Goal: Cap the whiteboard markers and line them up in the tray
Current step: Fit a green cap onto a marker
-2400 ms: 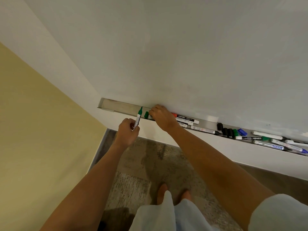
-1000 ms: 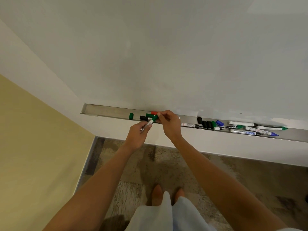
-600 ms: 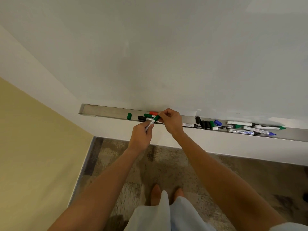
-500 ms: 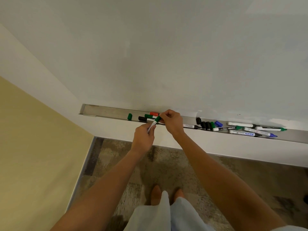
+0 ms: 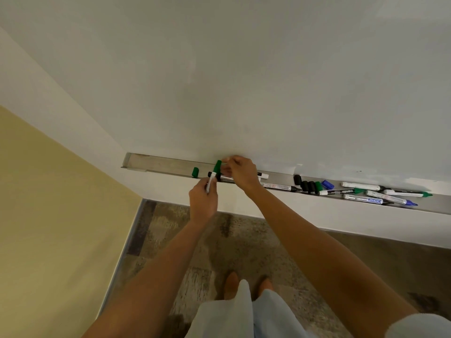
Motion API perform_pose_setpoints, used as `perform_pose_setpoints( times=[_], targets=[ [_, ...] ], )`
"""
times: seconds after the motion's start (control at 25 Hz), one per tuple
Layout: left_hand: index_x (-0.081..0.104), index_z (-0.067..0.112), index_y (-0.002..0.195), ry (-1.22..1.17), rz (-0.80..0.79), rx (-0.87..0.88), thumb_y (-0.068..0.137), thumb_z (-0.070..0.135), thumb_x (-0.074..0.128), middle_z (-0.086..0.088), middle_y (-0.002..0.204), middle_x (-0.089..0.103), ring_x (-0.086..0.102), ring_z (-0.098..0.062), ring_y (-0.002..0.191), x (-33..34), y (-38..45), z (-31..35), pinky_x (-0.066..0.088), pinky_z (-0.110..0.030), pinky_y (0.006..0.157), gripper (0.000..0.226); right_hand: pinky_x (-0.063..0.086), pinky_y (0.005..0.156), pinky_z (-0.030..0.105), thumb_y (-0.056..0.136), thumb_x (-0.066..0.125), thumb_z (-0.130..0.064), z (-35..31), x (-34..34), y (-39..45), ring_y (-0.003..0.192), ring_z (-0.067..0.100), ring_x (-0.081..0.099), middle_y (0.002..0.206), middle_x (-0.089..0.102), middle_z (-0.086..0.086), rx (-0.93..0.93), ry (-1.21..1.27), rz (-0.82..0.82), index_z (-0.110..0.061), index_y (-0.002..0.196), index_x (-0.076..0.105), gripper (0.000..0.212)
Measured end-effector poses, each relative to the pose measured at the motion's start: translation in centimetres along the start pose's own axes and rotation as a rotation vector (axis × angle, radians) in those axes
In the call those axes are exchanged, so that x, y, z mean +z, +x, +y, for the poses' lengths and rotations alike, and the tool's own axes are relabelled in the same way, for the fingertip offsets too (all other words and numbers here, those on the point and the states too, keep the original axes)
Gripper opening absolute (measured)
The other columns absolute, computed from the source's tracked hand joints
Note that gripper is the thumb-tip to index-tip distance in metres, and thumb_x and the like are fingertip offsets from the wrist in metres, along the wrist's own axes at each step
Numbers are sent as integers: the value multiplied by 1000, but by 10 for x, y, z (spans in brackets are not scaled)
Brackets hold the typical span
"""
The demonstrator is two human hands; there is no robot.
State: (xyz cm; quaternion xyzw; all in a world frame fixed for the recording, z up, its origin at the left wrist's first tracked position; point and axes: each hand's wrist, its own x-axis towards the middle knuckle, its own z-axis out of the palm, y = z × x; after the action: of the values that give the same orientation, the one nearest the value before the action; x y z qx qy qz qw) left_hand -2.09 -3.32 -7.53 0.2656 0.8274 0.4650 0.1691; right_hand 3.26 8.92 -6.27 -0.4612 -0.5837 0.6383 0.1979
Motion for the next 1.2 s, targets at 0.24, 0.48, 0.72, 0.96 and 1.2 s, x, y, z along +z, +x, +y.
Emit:
perform_pose_setpoints(
  times=[0.24,0.48,0.72,0.96,1.2],
  targets=[
    [60,9,103,99,92,48,101,28,43,-1,76,60,50,-11,62,-42,21,-21,39,-20,56,25,50,91,33,93,52,1,15,35,1,101,28,60,111,66,16,-510,-678,-171,-2,115,64,24],
    [62,9,112,463,147,166,97,17,53,-11,111,62,51,-31,102,-68,37,-40,38,-45,89,19,41,106,35,95,54,-2,18,62,23,125,25,46,138,54,9,-859,-1264,-366,-10,132,56,38],
    [69,10,112,608,107,218,92,12,62,-12,109,58,48,-32,106,-83,63,-40,33,-41,87,22,43,98,37,90,60,-1,26,54,24,113,29,54,122,62,14,-922,-1184,-202,-5,120,60,30],
    [67,4,112,909,-91,404,87,-5,58,-17,110,55,49,-34,103,-73,84,-33,38,-44,87,28,47,86,36,95,54,-13,38,14,-2,99,26,58,105,65,10,-877,-753,105,-7,107,63,17],
    [64,6,114,1110,-182,416,86,-5,54,-17,117,49,45,-34,107,-55,99,-24,40,-45,88,31,40,98,27,98,53,-22,57,-25,-22,110,18,53,116,64,4,-724,-642,182,-14,119,60,23]
  ],
)
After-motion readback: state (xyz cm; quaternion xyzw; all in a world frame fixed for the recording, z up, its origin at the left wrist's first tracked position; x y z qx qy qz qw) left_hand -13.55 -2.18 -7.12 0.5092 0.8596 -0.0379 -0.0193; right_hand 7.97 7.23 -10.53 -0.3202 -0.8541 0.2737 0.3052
